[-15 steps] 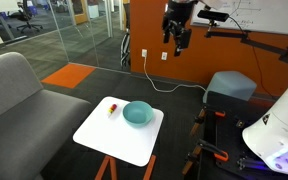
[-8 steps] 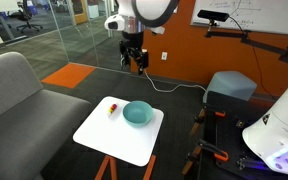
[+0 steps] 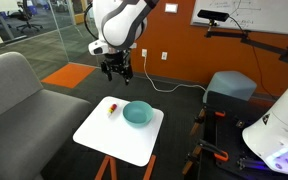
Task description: Pick up the object and put it in the bowl
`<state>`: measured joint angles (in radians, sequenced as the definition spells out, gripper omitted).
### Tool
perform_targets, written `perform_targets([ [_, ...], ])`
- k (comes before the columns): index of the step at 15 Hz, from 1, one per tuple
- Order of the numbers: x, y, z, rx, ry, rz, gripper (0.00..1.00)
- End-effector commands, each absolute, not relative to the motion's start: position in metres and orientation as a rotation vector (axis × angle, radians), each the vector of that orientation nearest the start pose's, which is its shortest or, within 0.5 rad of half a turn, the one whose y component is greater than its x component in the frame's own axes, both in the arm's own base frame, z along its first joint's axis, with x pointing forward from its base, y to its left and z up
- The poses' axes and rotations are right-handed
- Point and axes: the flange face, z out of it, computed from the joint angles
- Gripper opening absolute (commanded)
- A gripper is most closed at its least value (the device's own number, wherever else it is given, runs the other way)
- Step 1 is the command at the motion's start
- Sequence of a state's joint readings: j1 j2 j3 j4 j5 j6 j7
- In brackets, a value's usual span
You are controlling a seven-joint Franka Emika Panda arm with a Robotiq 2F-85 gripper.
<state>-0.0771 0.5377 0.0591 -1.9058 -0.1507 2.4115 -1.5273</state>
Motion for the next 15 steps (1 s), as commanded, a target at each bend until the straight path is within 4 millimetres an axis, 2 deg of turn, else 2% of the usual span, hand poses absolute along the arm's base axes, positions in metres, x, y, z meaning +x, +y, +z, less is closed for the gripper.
perform_targets([
  [1,0.63,-0.013,0.214,2.137,2.268,-0.109,1.0],
  [6,0.63,-0.012,0.213,2.106,2.275,-0.097,1.0],
  [8,0.634,-0.01,0.195,2.077,2.308,-0.014,1.0],
  [11,0.638,-0.006,0.147,2.04,2.376,0.105,1.0],
  [15,0.642,-0.009,0.084,2.039,2.444,0.121,1.0],
])
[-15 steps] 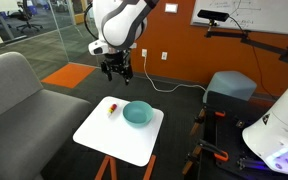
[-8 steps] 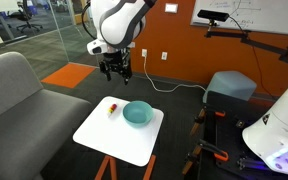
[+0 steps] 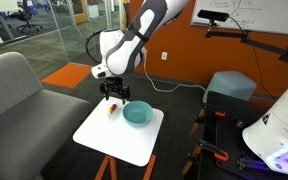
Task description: Pick up the object and put it in the bowl
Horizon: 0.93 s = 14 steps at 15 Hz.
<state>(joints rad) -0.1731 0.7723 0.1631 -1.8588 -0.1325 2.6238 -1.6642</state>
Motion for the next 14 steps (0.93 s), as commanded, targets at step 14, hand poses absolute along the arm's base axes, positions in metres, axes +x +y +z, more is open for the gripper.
perform_targets([
  [14,0.697,-0.018,0.009,2.049,2.42,0.105,0.83],
])
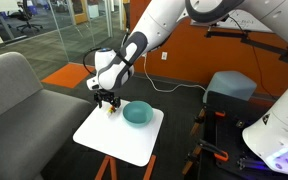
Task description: Pick up the object and put it in the bowl
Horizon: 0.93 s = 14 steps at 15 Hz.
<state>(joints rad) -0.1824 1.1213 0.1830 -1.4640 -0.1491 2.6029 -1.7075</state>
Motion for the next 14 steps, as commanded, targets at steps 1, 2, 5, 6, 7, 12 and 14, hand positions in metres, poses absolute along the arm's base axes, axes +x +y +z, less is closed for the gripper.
perform_targets([
  [1,0.698,-0.02,0.004,2.056,2.417,0.101,0.68],
  [2,0.699,-0.021,0.0,2.063,2.414,0.103,0.68],
  [5,0.702,-0.023,-0.008,2.053,2.404,0.094,0.45],
  [6,0.703,-0.025,-0.008,2.052,2.398,0.094,0.38],
  [7,0.704,-0.026,-0.008,2.054,2.391,0.097,0.31],
  [12,0.705,-0.025,0.019,2.1,2.319,0.068,0.08],
  [14,0.704,-0.021,0.04,2.138,2.289,0.045,0.08],
])
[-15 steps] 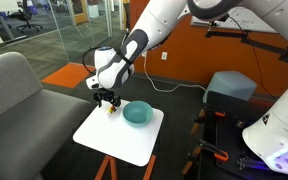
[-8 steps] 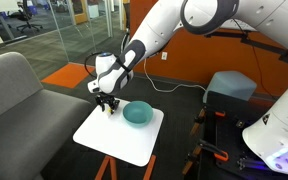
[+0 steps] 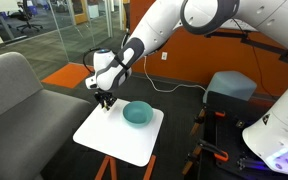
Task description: Pick up the object and put it in the bowl
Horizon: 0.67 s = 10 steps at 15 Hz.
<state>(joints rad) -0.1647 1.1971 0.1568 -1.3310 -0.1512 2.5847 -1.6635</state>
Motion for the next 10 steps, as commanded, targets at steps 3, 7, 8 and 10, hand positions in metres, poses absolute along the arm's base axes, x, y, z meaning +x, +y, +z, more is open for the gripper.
perform_targets([
  [3,0.698,-0.013,0.068,2.191,2.261,0.022,0.08],
  [7,0.667,-0.012,0.08,2.234,2.238,0.017,0.08],
  [8,0.654,-0.012,0.08,2.252,2.227,0.033,0.08],
  [10,0.63,-0.012,0.082,2.285,2.186,0.067,0.08],
])
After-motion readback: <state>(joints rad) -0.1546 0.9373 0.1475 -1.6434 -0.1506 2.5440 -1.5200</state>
